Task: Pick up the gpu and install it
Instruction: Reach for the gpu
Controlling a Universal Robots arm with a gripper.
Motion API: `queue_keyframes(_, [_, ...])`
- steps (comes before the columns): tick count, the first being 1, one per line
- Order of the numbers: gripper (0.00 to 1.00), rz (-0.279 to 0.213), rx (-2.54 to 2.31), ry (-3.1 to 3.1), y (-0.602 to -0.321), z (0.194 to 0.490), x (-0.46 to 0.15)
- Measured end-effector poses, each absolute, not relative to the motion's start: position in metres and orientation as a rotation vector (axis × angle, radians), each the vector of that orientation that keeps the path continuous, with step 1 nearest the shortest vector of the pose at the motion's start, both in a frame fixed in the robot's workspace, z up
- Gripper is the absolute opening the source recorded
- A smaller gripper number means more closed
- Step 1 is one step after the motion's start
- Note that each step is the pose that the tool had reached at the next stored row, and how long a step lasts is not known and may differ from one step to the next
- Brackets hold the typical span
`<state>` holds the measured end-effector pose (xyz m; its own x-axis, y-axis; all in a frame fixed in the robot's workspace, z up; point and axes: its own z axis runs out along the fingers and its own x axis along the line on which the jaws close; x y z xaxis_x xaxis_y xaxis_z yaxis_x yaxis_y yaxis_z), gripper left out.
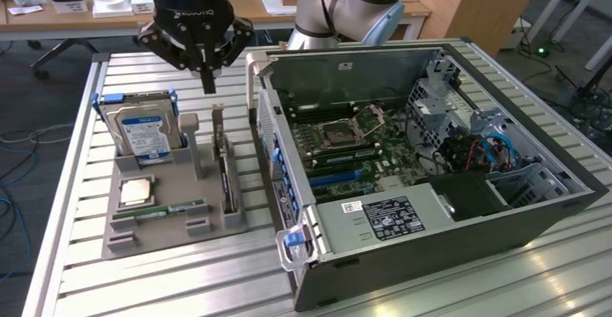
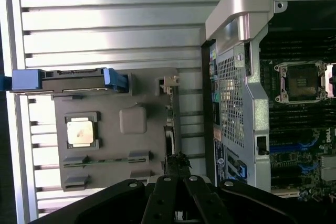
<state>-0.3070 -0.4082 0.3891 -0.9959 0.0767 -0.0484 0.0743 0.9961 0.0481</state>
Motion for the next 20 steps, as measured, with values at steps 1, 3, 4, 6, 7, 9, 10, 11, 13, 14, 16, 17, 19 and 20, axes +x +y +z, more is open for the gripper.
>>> queue_keyframes(1, [0.11, 0.072, 0.117, 3.088, -0.41, 0.389, -0.307])
queue_keyframes(3, [0.11, 0.072, 0.117, 3.088, -0.414, 0.389, -0.307])
queue_keyframes(4, [0.11, 0.072, 0.117, 3.088, -0.416, 0.389, -0.307])
queue_keyframes(6, [0.11, 0.072, 0.117, 3.088, -0.419, 0.389, -0.308])
queue_keyframes(7, [0.11, 0.072, 0.117, 3.088, -0.421, 0.389, -0.308])
queue_keyframes(9, [0.11, 0.072, 0.117, 3.088, -0.423, 0.389, -0.308])
queue_keyframes(10, [0.11, 0.072, 0.117, 3.088, -0.424, 0.389, -0.308])
queue_keyframes(11, [0.11, 0.072, 0.117, 3.088, -0.425, 0.389, -0.308])
queue_keyframes(13, [0.11, 0.072, 0.117, 3.088, -0.425, 0.388, -0.309])
queue_keyframes(14, [0.11, 0.072, 0.117, 3.088, -0.425, 0.388, -0.309])
queue_keyframes(16, [0.11, 0.072, 0.117, 3.088, -0.425, 0.388, -0.31])
queue_keyframes(17, [0.11, 0.072, 0.117, 3.088, -0.426, 0.388, -0.31])
queue_keyframes(19, [0.11, 0.072, 0.117, 3.088, -0.427, 0.388, -0.31])
queue_keyframes(20, [0.11, 0.072, 0.117, 3.088, -0.427, 0.388, -0.31])
